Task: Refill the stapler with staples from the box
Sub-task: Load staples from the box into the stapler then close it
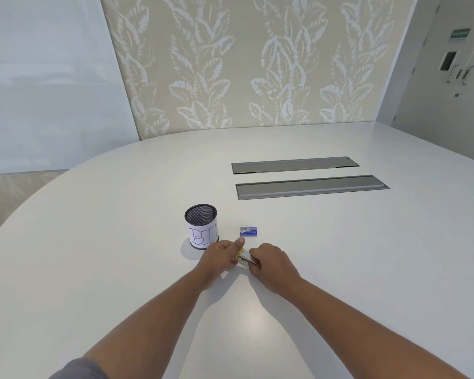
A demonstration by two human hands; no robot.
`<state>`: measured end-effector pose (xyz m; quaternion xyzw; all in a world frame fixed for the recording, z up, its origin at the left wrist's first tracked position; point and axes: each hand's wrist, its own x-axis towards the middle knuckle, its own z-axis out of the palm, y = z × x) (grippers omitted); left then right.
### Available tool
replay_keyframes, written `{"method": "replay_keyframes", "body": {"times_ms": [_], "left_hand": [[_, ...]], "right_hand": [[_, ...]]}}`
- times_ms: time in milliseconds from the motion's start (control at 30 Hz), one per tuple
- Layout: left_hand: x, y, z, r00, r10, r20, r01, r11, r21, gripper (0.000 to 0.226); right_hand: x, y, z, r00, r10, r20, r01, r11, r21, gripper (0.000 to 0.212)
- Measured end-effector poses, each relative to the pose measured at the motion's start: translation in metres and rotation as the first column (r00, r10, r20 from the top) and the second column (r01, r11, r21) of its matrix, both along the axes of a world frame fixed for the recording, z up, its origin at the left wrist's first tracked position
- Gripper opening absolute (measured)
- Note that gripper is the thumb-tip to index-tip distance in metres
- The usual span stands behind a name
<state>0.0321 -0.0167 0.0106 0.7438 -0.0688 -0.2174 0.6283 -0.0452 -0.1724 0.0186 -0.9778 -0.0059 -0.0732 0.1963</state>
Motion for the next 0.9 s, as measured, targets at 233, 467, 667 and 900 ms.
{"method": "replay_keyframes", "body": {"times_ms": [233,467,667,900], "left_hand": [[0.005,0.004,-0.007,1.0,-0.013,-0.017,0.013,1.0,-0.004,0.033],[0.007,0.004,-0.009,1.0,-0.016,-0.016,0.015,1.0,-0.022,0.028],[-0.003,-0.004,-0.004,0.998,0.002,0.064,-0.006,0.998,0.062,0.031],[-0.008,-0.012,-0.007,0.953,-0.007,0.303,-0.073,0.965,0.25,0.041]], "right_hand": [[0.004,-0.008,0.001,0.991,0.021,-0.131,0.039,0.898,0.439,0.041],[0.007,-0.007,-0.002,0.983,0.02,-0.182,0.093,0.802,0.59,0.023],[-0.001,-0.001,-0.001,0.997,0.023,-0.078,0.023,0.84,0.542,0.038],[0.004,-0.008,-0.009,0.994,0.074,-0.082,-0.028,0.886,0.463,0.026]]}}
